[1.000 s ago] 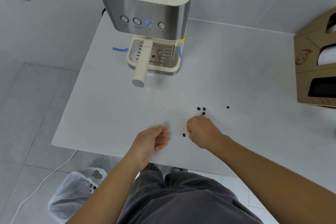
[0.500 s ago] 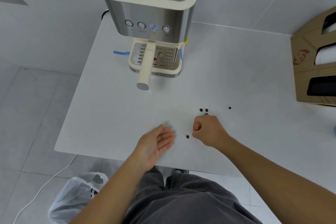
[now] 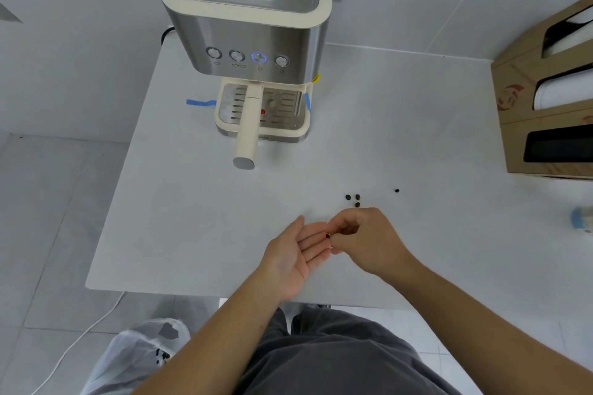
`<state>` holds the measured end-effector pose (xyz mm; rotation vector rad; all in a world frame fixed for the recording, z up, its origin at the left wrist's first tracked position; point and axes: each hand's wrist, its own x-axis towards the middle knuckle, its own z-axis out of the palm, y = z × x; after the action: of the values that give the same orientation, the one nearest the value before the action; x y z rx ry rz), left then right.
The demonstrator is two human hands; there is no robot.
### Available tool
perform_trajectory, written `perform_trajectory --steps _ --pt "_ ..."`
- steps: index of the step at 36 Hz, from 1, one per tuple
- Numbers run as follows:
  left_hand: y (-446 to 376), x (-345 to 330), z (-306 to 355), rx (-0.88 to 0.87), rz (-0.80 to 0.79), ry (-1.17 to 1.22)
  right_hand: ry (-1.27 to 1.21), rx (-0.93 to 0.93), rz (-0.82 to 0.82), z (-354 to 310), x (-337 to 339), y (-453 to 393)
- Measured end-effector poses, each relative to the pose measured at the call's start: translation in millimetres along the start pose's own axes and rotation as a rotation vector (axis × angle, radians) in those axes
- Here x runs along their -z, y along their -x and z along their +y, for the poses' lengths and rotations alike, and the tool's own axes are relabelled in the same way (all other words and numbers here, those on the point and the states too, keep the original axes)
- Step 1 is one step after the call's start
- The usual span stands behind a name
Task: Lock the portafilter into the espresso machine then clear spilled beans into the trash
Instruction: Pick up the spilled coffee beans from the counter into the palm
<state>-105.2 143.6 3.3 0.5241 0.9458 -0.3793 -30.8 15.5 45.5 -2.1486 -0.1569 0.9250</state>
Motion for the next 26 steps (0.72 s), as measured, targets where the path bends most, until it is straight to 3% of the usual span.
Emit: perform_trajectory --steps 11,26 --pt "-3 -6 4 0.006 -0.038 -0.071 0.137 0.085 0.009 -3 -9 8" --pt "-7 -14 7 0.030 -0.001 -0.123 0.066 0.076 0.025 0 -5 15"
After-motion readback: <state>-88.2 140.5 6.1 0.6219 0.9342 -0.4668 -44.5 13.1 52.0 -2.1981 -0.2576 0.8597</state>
